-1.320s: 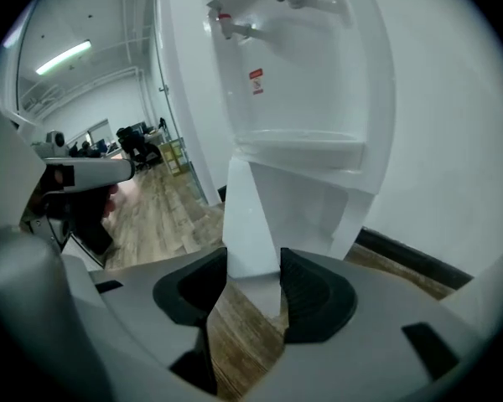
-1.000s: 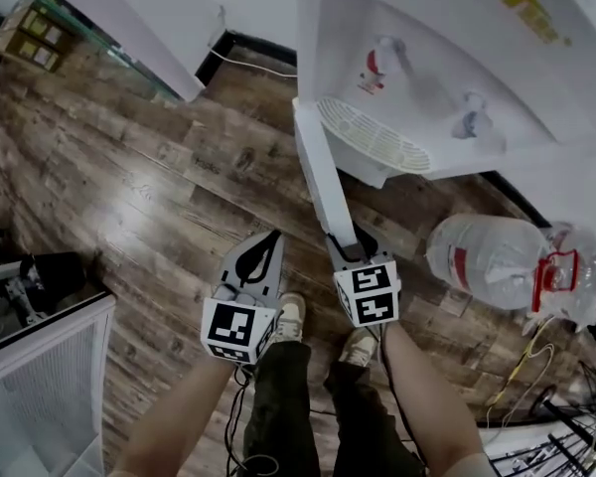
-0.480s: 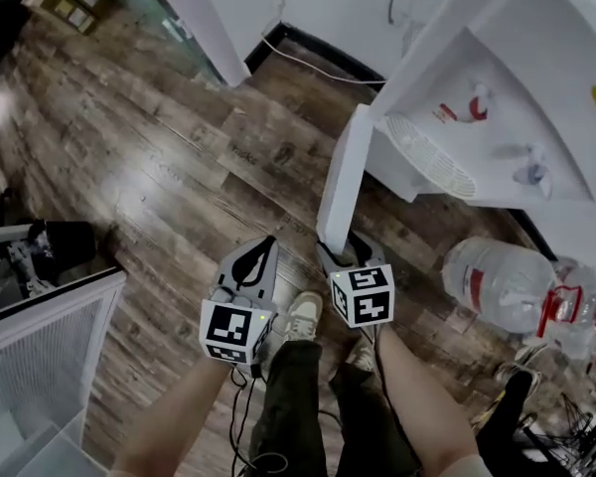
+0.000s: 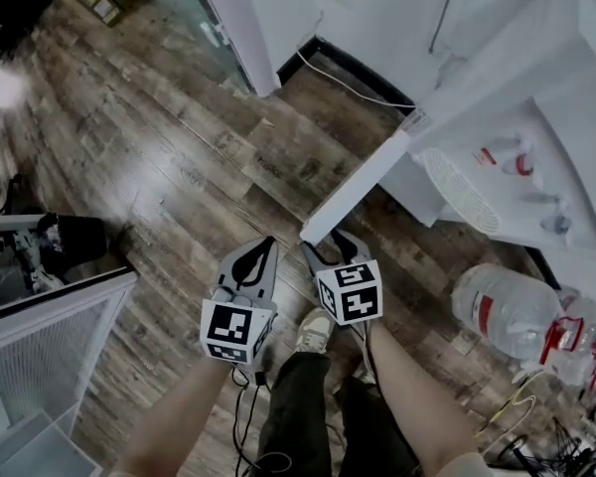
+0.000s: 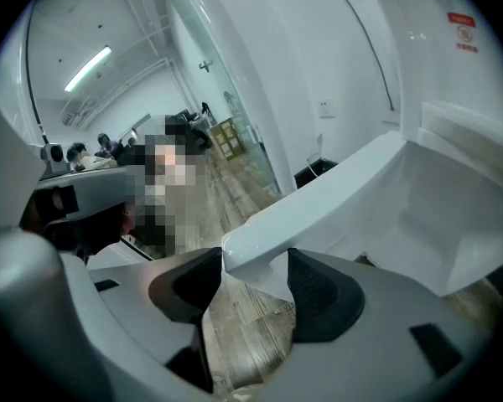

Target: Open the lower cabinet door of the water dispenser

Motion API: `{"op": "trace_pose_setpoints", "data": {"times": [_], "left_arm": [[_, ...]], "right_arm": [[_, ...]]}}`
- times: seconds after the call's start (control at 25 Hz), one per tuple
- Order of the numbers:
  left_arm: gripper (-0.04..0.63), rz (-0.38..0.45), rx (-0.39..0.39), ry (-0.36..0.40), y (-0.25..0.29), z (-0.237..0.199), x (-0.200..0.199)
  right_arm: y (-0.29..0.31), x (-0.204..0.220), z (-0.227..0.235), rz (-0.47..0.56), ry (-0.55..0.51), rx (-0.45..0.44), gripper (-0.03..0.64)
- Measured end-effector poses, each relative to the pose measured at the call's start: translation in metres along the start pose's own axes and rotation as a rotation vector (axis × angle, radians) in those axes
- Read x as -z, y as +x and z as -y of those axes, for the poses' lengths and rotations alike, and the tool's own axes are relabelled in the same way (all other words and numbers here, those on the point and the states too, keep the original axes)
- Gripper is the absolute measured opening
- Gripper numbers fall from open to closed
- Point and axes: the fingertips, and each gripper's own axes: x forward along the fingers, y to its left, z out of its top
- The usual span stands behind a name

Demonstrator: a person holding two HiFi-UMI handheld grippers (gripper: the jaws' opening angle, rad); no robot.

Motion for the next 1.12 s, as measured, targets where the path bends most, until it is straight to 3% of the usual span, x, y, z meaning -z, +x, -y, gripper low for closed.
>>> {"op": "trace_pose_setpoints", "data": {"times": [0.28, 0.52, 0.88, 1.12], "left_arm": [[0.006, -0.01, -0.022, -0.007, -0.001, -0.023, -0.005], [0.006, -0.013, -0.03, -0.017, 0.003, -0.022, -0.018], [0.006, 0.005, 0.013, 0.01, -0.001, 0.024, -0.066], [0.006, 0.046, 0.051, 0.058, -0.011, 0.063, -0.113]], "right_arm": [[0.025, -0.026, -0.011, 0.013, -0.011, -0.064, 0.232], [0.009, -0.033, -0.006, 0.012, 0.004, -0.054, 0.21], [-0.087, -0.063, 0.045, 0.102, 0.102, 0.061, 0.06], [-0.175, -0.079, 0.071, 0.187, 0.131, 0.143, 0.029]]}}
